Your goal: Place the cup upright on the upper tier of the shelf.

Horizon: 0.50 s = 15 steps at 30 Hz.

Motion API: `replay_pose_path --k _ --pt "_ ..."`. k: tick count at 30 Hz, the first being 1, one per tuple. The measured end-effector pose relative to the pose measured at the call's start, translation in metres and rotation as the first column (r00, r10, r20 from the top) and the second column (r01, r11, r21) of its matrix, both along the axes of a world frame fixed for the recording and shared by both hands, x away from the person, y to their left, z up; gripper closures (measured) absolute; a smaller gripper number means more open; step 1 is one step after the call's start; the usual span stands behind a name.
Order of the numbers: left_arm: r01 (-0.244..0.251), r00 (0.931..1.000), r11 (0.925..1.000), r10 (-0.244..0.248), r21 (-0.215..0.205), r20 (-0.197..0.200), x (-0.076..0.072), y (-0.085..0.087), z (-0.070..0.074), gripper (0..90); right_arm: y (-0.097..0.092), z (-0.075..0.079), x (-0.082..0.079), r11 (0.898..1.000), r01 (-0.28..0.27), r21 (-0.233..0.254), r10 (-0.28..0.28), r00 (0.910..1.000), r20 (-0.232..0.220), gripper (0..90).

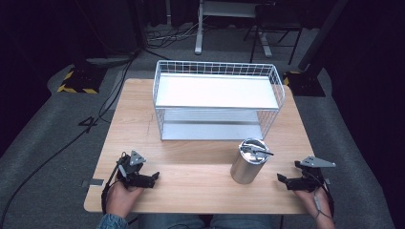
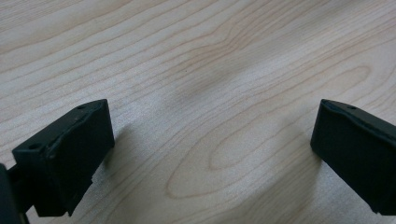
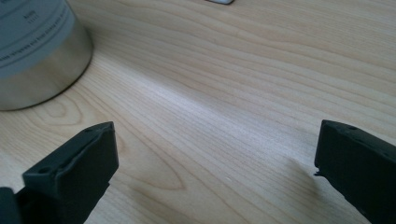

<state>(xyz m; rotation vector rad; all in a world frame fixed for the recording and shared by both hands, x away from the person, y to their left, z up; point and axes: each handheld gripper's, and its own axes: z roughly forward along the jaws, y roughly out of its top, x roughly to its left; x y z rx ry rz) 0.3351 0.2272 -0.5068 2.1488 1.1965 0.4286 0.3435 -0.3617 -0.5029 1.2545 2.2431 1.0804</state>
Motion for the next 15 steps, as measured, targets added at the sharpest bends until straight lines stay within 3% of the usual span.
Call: replay_pose_path --k 10,15 --pt "-0.011 0.9999 0.9999 0.011 -0.005 0.001 -0.001 -0.001 0.0 0.0 0.004 0.022 -0.011 0.999 -0.028 0.039 0.025 0.9966 0.079 0.3" --pt "-0.01 1.0 0.9999 0.01 -0.005 0.0 -0.001 -0.001 0.0 0.0 0.007 0.038 -0.02 0.995 -0.056 0.082 0.046 0.9918 0.12 0.3"
